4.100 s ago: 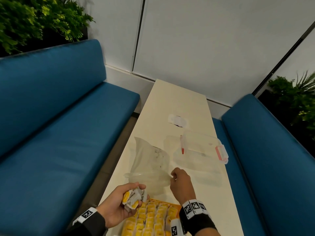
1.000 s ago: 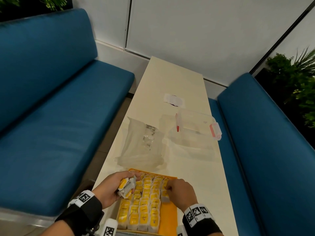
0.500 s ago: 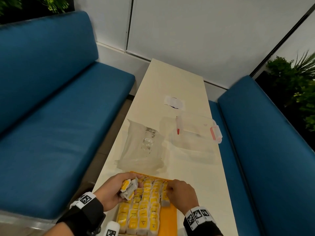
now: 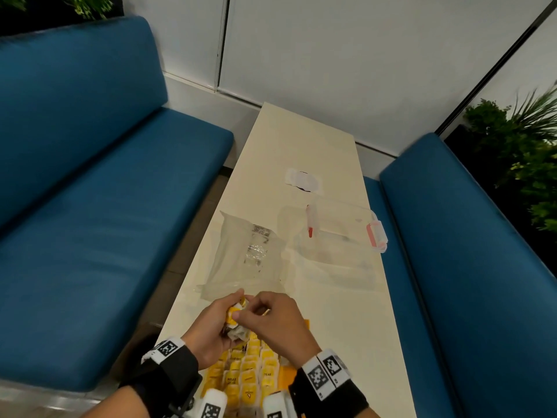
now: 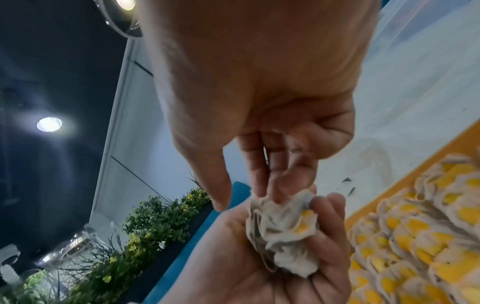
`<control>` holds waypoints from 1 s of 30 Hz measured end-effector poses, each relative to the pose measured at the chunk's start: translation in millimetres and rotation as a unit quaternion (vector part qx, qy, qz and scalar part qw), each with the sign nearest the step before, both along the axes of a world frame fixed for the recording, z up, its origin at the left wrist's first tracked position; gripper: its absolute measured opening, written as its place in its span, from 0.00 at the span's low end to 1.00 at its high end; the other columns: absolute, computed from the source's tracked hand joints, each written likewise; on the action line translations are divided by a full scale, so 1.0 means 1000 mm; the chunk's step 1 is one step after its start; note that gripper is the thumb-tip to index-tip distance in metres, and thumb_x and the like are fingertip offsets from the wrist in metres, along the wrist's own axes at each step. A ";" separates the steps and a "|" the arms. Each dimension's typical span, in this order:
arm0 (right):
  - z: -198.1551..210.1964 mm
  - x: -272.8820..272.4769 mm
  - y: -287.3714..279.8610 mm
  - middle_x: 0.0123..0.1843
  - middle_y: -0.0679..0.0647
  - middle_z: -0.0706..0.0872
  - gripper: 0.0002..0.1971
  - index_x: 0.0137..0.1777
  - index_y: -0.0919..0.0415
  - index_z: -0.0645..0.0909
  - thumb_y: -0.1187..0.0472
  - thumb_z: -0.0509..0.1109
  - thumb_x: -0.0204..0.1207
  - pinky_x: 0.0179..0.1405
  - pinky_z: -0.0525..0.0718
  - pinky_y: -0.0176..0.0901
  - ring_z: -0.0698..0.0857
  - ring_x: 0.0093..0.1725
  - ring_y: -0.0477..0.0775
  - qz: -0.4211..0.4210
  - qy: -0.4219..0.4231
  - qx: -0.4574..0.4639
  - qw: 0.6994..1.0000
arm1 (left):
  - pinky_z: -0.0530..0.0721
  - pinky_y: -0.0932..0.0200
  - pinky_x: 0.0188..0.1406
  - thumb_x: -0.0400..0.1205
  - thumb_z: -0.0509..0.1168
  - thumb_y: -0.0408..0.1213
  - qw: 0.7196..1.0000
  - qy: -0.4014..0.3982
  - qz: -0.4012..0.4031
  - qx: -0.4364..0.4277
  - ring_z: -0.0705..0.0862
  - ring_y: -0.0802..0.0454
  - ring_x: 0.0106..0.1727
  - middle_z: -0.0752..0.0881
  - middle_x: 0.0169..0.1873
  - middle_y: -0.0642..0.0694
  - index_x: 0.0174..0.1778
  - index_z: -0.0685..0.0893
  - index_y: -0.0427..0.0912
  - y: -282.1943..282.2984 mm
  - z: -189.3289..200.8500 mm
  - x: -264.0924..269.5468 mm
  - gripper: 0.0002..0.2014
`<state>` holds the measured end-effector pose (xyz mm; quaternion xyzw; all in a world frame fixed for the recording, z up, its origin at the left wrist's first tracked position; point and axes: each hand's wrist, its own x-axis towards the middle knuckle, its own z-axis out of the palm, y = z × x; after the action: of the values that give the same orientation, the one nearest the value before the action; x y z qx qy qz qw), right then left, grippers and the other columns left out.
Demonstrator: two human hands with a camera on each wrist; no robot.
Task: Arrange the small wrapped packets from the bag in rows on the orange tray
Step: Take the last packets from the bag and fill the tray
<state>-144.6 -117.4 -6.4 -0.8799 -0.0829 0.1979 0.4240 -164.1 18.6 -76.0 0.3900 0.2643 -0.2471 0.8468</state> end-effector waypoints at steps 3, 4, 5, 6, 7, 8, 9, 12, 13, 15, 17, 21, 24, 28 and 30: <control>-0.005 0.004 0.008 0.35 0.48 0.86 0.10 0.39 0.54 0.86 0.50 0.81 0.68 0.36 0.81 0.32 0.86 0.38 0.38 -0.019 -0.011 -0.029 0.999 | 0.83 0.51 0.53 0.88 0.63 0.52 1.000 0.000 0.011 -0.007 0.90 0.49 0.45 0.93 0.52 0.39 0.64 0.89 0.37 -0.004 0.002 0.001 0.22; -0.007 0.005 0.009 0.34 0.47 0.85 0.09 0.39 0.54 0.85 0.52 0.81 0.68 0.33 0.79 0.30 0.83 0.35 0.38 -0.023 -0.011 -0.029 0.999 | 0.83 0.50 0.53 0.87 0.63 0.53 1.000 0.002 0.012 -0.015 0.90 0.47 0.46 0.93 0.52 0.39 0.65 0.89 0.36 -0.005 0.002 0.001 0.24; -0.009 0.006 0.010 0.33 0.46 0.84 0.08 0.39 0.53 0.84 0.53 0.80 0.69 0.32 0.79 0.30 0.82 0.33 0.38 -0.026 -0.008 -0.026 0.999 | 0.84 0.49 0.52 0.87 0.63 0.54 1.000 0.008 0.012 -0.028 0.89 0.46 0.48 0.92 0.53 0.37 0.65 0.88 0.36 -0.005 0.002 0.001 0.25; -0.010 0.006 0.010 0.33 0.46 0.83 0.07 0.38 0.53 0.84 0.55 0.80 0.69 0.33 0.79 0.31 0.81 0.32 0.38 -0.028 -0.004 -0.017 0.999 | 0.85 0.48 0.52 0.86 0.63 0.56 0.999 0.018 0.012 -0.044 0.89 0.44 0.49 0.92 0.54 0.36 0.65 0.89 0.36 -0.004 0.003 0.000 0.26; -0.011 0.007 0.010 0.32 0.46 0.83 0.07 0.38 0.52 0.83 0.56 0.80 0.69 0.33 0.81 0.33 0.81 0.31 0.38 -0.032 0.004 -0.006 0.999 | 0.87 0.47 0.52 0.86 0.62 0.57 0.997 0.029 0.014 -0.064 0.90 0.43 0.50 0.91 0.57 0.34 0.65 0.89 0.36 -0.003 0.003 -0.001 0.27; -0.012 0.008 0.010 0.32 0.46 0.83 0.07 0.38 0.52 0.83 0.57 0.80 0.69 0.35 0.83 0.36 0.82 0.31 0.40 -0.039 0.013 0.006 0.999 | 0.88 0.45 0.54 0.85 0.62 0.58 0.995 0.036 0.018 -0.089 0.90 0.41 0.53 0.90 0.60 0.33 0.65 0.89 0.36 -0.002 0.003 -0.002 0.28; -0.012 0.008 0.010 0.32 0.46 0.84 0.07 0.38 0.53 0.83 0.58 0.80 0.69 0.36 0.85 0.39 0.84 0.32 0.43 -0.045 0.021 0.015 0.999 | 0.88 0.42 0.56 0.85 0.62 0.58 0.992 0.040 0.024 -0.114 0.89 0.39 0.55 0.89 0.62 0.33 0.65 0.89 0.36 -0.001 0.004 -0.002 0.29; -0.011 0.010 0.009 0.32 0.49 0.85 0.05 0.40 0.58 0.84 0.63 0.78 0.71 0.36 0.87 0.45 0.86 0.30 0.49 -0.055 0.045 0.052 0.996 | 0.87 0.41 0.55 0.83 0.60 0.61 0.986 0.035 0.030 -0.158 0.88 0.41 0.51 0.90 0.58 0.34 0.64 0.90 0.37 0.003 0.007 -0.004 0.31; -0.010 0.011 0.008 0.33 0.50 0.86 0.04 0.41 0.60 0.84 0.64 0.77 0.72 0.32 0.87 0.44 0.87 0.29 0.49 -0.057 0.055 0.066 0.995 | 0.87 0.43 0.52 0.83 0.59 0.62 0.986 0.031 0.031 -0.164 0.88 0.43 0.47 0.90 0.58 0.36 0.65 0.90 0.38 0.005 0.006 -0.004 0.32; -0.007 0.012 0.007 0.34 0.53 0.86 0.04 0.42 0.61 0.83 0.67 0.75 0.75 0.26 0.82 0.36 0.88 0.27 0.50 -0.055 0.067 0.083 0.993 | 0.86 0.45 0.48 0.81 0.61 0.64 0.984 0.023 0.040 -0.173 0.86 0.43 0.44 0.86 0.63 0.36 0.69 0.88 0.39 0.008 0.005 -0.003 0.34; -0.004 0.013 0.005 0.36 0.53 0.86 0.03 0.43 0.61 0.83 0.67 0.74 0.76 0.23 0.79 0.34 0.89 0.29 0.54 -0.057 0.069 0.095 0.991 | 0.85 0.47 0.46 0.80 0.63 0.64 0.982 0.016 0.044 -0.183 0.84 0.44 0.41 0.82 0.64 0.35 0.74 0.84 0.39 0.011 0.002 -0.002 0.36; -0.003 0.016 0.002 0.39 0.56 0.84 0.03 0.50 0.67 0.82 0.68 0.72 0.78 0.23 0.81 0.40 0.90 0.32 0.61 -0.072 0.079 0.122 0.987 | 0.85 0.52 0.38 0.82 0.65 0.56 0.981 -0.004 0.031 -0.193 0.85 0.45 0.38 0.84 0.48 0.35 0.71 0.84 0.34 0.012 -0.004 -0.002 0.31; -0.002 0.020 -0.002 0.41 0.60 0.84 0.04 0.51 0.69 0.82 0.71 0.70 0.79 0.25 0.82 0.43 0.89 0.33 0.63 -0.087 0.097 0.155 0.979 | 0.86 0.53 0.34 0.81 0.68 0.50 0.980 -0.005 0.031 -0.198 0.88 0.44 0.41 0.87 0.48 0.34 0.64 0.88 0.36 0.011 -0.002 -0.003 0.23; -0.003 0.026 -0.007 0.40 0.61 0.85 0.05 0.52 0.71 0.83 0.74 0.68 0.78 0.29 0.81 0.46 0.87 0.33 0.59 -0.104 0.106 0.166 0.975 | 0.86 0.54 0.31 0.81 0.70 0.50 0.981 -0.004 0.037 -0.192 0.87 0.43 0.42 0.87 0.50 0.33 0.62 0.90 0.39 0.012 -0.002 -0.003 0.20; -0.003 0.027 -0.009 0.38 0.61 0.85 0.06 0.51 0.72 0.83 0.74 0.71 0.75 0.29 0.80 0.46 0.85 0.32 0.56 -0.108 0.111 0.176 0.972 | 0.86 0.55 0.30 0.80 0.71 0.48 0.985 -0.013 0.037 -0.170 0.87 0.44 0.42 0.87 0.50 0.33 0.60 0.91 0.39 0.013 -0.003 -0.003 0.19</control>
<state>-118.1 -126.5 -9.5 -0.7679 0.0271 0.2294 0.5975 -167.3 31.2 -79.5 0.2336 0.2215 -0.2516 0.9127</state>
